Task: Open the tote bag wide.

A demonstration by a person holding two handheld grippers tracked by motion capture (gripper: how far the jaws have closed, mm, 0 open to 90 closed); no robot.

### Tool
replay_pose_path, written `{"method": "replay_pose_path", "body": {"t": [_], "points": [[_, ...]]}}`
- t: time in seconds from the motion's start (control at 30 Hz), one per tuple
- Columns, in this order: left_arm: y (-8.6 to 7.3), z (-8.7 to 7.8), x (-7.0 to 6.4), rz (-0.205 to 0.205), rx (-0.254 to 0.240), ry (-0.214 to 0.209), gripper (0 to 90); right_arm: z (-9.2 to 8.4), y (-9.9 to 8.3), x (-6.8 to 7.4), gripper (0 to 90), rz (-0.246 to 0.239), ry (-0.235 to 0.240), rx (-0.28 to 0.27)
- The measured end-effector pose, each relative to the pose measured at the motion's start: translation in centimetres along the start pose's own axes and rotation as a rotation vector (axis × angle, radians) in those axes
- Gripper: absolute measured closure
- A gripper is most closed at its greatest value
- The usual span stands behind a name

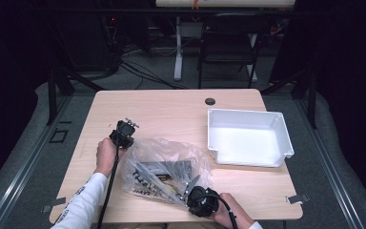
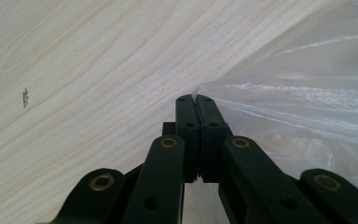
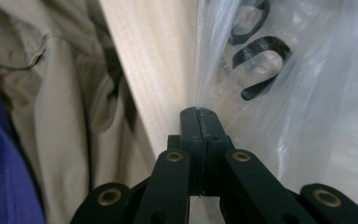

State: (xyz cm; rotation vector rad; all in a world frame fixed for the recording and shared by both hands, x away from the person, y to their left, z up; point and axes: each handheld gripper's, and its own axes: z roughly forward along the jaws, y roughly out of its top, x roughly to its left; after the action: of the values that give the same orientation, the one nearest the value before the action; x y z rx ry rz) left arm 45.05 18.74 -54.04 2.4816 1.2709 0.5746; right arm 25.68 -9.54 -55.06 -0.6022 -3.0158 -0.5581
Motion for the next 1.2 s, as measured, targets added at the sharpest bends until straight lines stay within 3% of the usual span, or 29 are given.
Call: {"method": "replay_pose_path", "body": {"t": [0.07,0.1,0.17,0.2,0.27,0.33,0.43,0.53,0.6,0.7,0.73,0.9,1.03,1.2], "points": [[0.0,0.1,0.2,-0.022,0.001,-0.026,86.7,0.0,0.0,-0.1,90.0,0.004,0.01,-0.002],[-0.1,0.0,0.6,-0.045,-0.002,-0.066,81.6,0.0,0.0,-0.1,90.0,0.013,0.01,-0.017],[-0.1,-0.5,1.0,-0.087,-0.022,-0.127,67.7,-0.7,0.1,-0.2,79.8,0.033,0.023,-0.067],[-0.1,-0.8,1.1,-0.094,-0.027,-0.141,61.2,-1.3,0.2,-0.4,75.3,0.039,0.045,-0.111],[-0.1,-1.7,1.3,-0.113,-0.047,-0.18,50.1,-2.5,0.4,-0.5,68.4,0.038,0.045,-0.155],[0.0,-2.9,1.3,-0.117,-0.076,-0.196,41.1,-3.6,0.8,-0.4,63.5,0.041,0.054,-0.204],[0.0,-5.0,1.1,-0.117,-0.119,-0.214,33.7,-4.8,1.2,-0.3,59.5,0.047,0.023,-0.282],[-0.6,-7.1,0.9,-0.12,-0.151,-0.242,30.1,-5.9,1.6,-0.6,57.4,0.088,-0.05,-0.343],[-1.1,-8.1,0.6,-0.116,-0.16,-0.268,29.2,-6.2,1.8,-1.1,55.8,0.117,-0.149,-0.364],[-2.4,-9.0,-0.7,-0.091,-0.144,-0.308,27.9,-6.0,2.0,-2.1,54.0,0.175,-0.213,-0.383],[-2.8,-9.2,-1.1,-0.065,-0.129,-0.311,28.0,-5.8,2.0,-2.4,54.1,0.19,-0.233,-0.39],[-5.2,-8.9,-2.7,-0.001,-0.054,-0.314,29.8,-5.4,2.1,-3.7,60.4,0.226,-0.292,-0.393],[-6.7,-7.8,-3.1,0.012,0.021,-0.316,31.7,-4.8,2.3,-4.8,64.2,0.269,-0.341,-0.366],[-7.8,-7.3,-3.1,0.013,0.045,-0.325,31.8,-3.7,2.7,-6.4,68.7,0.311,-0.363,-0.318]]}}
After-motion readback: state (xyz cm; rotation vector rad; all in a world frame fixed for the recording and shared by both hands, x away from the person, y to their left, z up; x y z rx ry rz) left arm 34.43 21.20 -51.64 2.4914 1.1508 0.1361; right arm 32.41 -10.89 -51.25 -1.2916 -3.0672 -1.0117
